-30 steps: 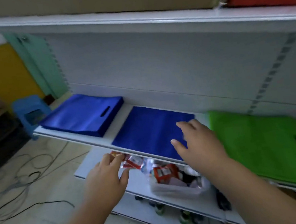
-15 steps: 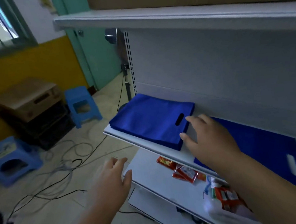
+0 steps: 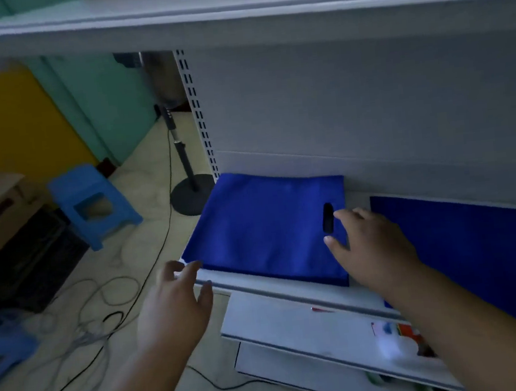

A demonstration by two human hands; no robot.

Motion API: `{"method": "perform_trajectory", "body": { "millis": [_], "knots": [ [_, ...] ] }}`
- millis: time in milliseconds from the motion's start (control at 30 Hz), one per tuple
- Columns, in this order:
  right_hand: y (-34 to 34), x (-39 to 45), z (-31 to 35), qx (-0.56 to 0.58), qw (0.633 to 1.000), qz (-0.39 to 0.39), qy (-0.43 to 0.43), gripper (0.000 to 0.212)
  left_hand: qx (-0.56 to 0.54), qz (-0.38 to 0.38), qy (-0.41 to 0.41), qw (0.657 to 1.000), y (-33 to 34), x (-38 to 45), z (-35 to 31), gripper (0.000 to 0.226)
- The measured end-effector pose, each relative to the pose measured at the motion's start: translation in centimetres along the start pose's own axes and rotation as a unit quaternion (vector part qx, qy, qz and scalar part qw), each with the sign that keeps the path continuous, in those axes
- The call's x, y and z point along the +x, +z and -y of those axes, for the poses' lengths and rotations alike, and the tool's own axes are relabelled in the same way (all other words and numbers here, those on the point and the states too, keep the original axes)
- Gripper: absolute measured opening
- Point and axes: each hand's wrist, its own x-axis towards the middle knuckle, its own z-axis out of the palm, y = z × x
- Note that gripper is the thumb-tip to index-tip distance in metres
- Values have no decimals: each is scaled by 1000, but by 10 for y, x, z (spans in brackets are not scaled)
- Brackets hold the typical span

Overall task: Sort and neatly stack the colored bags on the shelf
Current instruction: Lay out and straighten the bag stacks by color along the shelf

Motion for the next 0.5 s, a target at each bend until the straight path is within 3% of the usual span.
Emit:
{"method": "perform_trajectory", "body": {
  "millis": [133, 267, 500],
  "knots": [
    [22, -13, 17, -53, 997, 16, 52, 47, -8, 31, 20, 999, 2, 39, 15, 47],
    [42, -21, 32, -124, 988, 12, 94, 46, -23, 59, 54, 997, 1, 64, 18, 37],
    [55, -30, 44, -168, 982, -62, 63, 38, -39, 24, 73, 996, -7, 74, 30, 27]
  ]
}}
